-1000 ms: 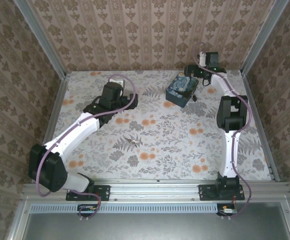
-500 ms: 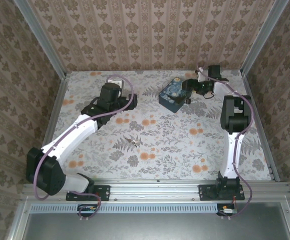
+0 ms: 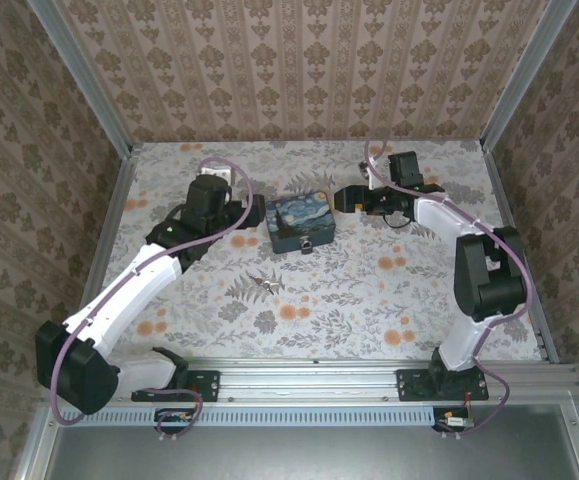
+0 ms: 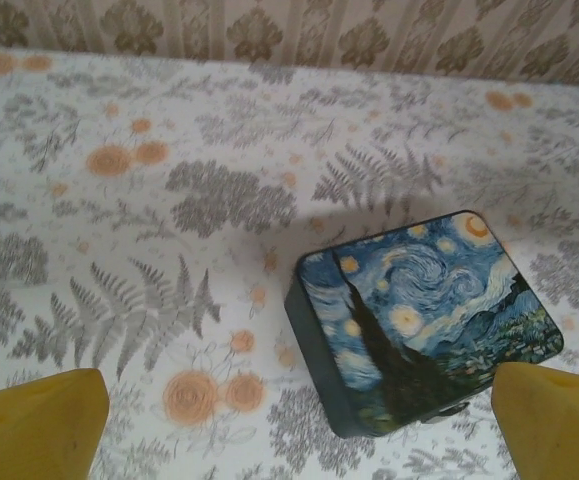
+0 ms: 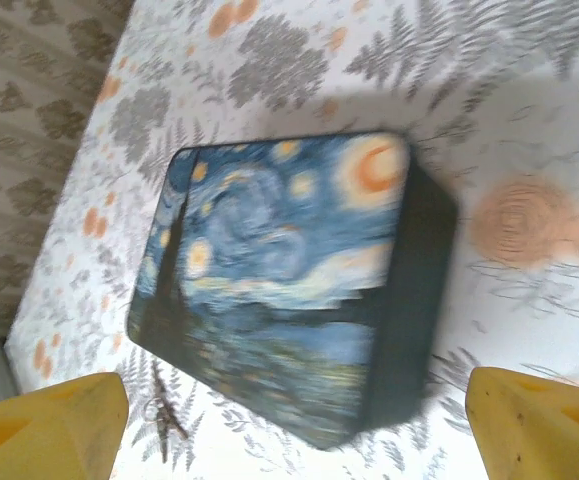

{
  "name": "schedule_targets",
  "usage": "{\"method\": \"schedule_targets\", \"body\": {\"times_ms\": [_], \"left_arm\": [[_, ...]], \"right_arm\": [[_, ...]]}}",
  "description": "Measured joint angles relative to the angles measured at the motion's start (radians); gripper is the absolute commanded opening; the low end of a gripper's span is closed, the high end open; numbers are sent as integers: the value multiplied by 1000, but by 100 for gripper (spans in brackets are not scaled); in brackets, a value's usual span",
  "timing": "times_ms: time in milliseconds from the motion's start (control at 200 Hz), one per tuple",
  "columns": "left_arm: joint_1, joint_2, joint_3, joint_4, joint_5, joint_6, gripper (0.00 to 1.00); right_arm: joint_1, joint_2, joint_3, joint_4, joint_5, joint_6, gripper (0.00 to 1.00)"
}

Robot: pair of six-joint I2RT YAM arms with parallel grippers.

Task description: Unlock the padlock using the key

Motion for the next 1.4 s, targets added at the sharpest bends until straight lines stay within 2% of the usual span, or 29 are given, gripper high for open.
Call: {"method": "schedule_targets", "body": {"times_ms": [135, 265, 415, 480, 595, 745, 1065, 1400], "left_arm": [[11, 36, -3, -96, -5, -54, 95], [-1, 64, -64, -155, 25, -145, 85], [-78, 66, -189, -190, 60, -267, 75], [-111, 75, -232, -185, 88, -315, 67], [-122, 135, -256, -154, 131, -372, 62], [-121, 209, -231, -139, 129, -401, 57], [-121, 386, -173, -102, 117, -472, 44], [-121, 412, -169, -114, 92, -506, 35]], "right_arm": [[-15, -93, -14, -58, 113, -7, 86], [-6, -195, -69, -65, 197, 7, 81], [89, -261, -132, -64, 286, 38, 78], [142, -261, -149, -59, 312, 46, 78], [211, -260, -171, -58, 325, 57, 78], [244, -260, -174, -55, 335, 62, 78], [257, -248, -192, -35, 336, 60, 78], [258, -217, -193, -33, 334, 37, 78]]}}
